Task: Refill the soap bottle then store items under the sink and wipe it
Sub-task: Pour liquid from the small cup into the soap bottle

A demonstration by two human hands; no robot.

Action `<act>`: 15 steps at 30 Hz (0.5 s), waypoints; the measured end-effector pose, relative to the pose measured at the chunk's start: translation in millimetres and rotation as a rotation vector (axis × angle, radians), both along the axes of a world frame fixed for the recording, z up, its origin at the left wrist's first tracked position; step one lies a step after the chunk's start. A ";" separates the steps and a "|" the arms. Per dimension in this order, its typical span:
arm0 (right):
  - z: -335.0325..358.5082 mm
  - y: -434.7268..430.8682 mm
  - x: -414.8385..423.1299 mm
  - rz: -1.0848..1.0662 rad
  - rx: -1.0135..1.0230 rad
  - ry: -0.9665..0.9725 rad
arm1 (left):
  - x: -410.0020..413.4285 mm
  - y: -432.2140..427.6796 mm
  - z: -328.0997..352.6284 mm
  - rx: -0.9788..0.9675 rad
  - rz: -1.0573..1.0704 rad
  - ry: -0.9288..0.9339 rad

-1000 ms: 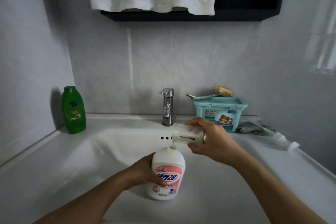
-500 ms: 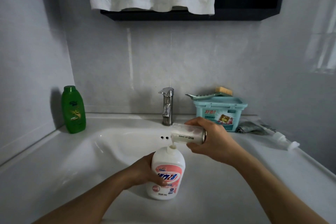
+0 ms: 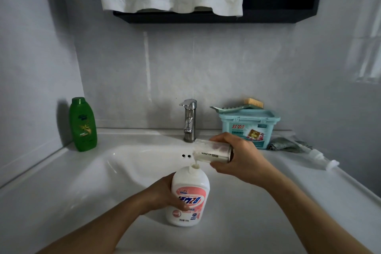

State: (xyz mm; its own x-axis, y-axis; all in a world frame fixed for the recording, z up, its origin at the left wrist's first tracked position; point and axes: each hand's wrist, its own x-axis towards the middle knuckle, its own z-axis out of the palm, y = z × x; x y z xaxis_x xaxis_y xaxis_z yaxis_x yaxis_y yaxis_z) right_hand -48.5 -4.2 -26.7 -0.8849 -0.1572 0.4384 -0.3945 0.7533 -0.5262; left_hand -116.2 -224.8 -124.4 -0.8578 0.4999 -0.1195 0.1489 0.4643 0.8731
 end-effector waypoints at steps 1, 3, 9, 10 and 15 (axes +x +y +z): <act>0.1 0.0 0.3 0.001 0.000 -0.001 | 0.1 0.0 -0.1 -0.001 0.000 0.002; 0.1 -0.1 0.4 -0.001 0.002 0.001 | 1.1 0.4 0.3 0.001 0.000 0.006; 0.0 0.6 0.2 -0.007 0.007 0.019 | 1.2 0.9 1.3 -0.002 -0.006 0.001; 0.1 0.5 0.2 -0.007 0.008 0.020 | 1.1 0.9 1.4 0.000 -0.005 0.000; 0.5 0.0 0.4 -0.011 0.006 0.016 | 2.1 0.9 2.1 0.002 -0.005 -0.002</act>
